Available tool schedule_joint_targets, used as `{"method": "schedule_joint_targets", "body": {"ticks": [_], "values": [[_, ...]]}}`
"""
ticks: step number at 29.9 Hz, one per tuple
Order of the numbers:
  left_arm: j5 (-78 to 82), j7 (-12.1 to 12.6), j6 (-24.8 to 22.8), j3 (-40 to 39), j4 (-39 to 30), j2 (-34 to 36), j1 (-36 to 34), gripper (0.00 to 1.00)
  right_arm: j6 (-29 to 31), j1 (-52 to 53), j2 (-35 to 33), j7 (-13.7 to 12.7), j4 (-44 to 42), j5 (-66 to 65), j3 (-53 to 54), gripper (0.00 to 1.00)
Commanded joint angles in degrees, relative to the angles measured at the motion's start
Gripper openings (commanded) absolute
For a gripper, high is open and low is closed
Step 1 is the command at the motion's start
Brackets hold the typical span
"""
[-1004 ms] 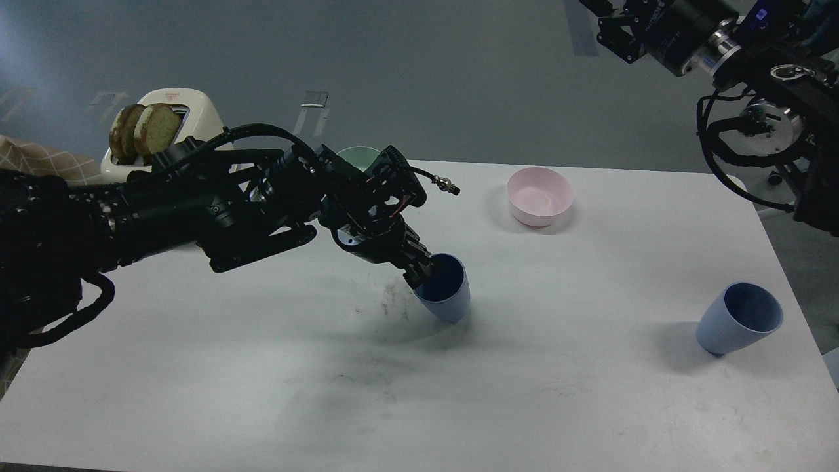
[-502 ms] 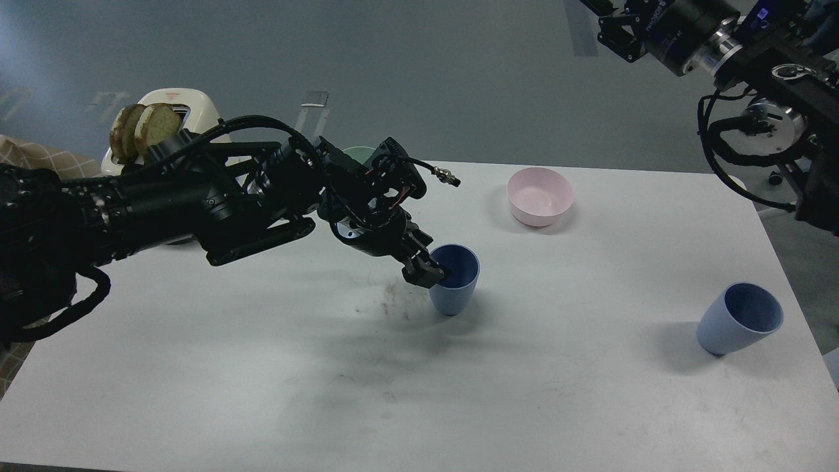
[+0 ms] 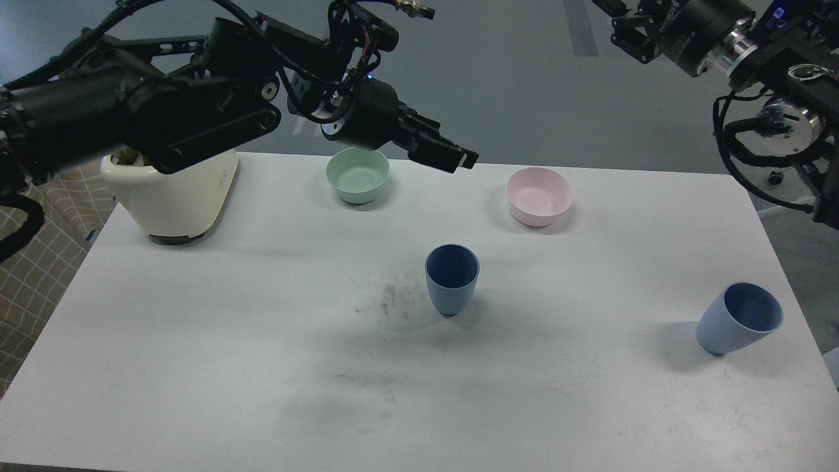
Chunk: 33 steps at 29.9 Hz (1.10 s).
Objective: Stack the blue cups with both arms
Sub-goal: 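Release the cup and withdraw the left gripper upward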
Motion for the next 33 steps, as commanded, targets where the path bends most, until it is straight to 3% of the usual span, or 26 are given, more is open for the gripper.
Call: {"method": "schedule_joint_targets", "body": {"ticks": [1,10,16,24,27,31,33], "values": [[-14.28,0.39,-0.01,-4.03,0.55,6.17,-0.28,0.97,-0.01,-0.10,-4.81,0.00,3.41,-0.10,-1.69,1.00],[-41.97,0.48,-0.01,-9.30,2.31,18.48,5.95,0.97,-0.01,-0.10,-19.31,0.00,14.13,-1.67,-9.08,1.00],[-56.39,0.39,-0.01,-11.94,2.57,22.79,14.21,0.97,-0.01,-0.10,-32.66,0.00,23.44,-16.40,-13.12,1.00],[-60.71,0.21,-0.01,-18.44,2.40,22.35,20.20,0.97,-0.01,-1.59,-44.54,0.00,31.54,-36.82,-16.64,1.00],[-60.62,0.21,-0.01,-19.59,1.87,20.69,21.51,0.97,-0.01,-3.69,-48.93,0.00,34.78,-50.40,-17.08,1.00],[-60.45,0.30,-0.01,-19.68,1.78,17.79,22.31,0.97,-8.04,-8.87,-52.45,0.00,38.12,-63.96,-17.43,1.00],[-60.19,0.39,-0.01,-19.68,1.87,16.47,22.40,0.97,-8.41,-10.37,-53.77,0.00,39.45,-67.14,-17.43,1.00]]}}
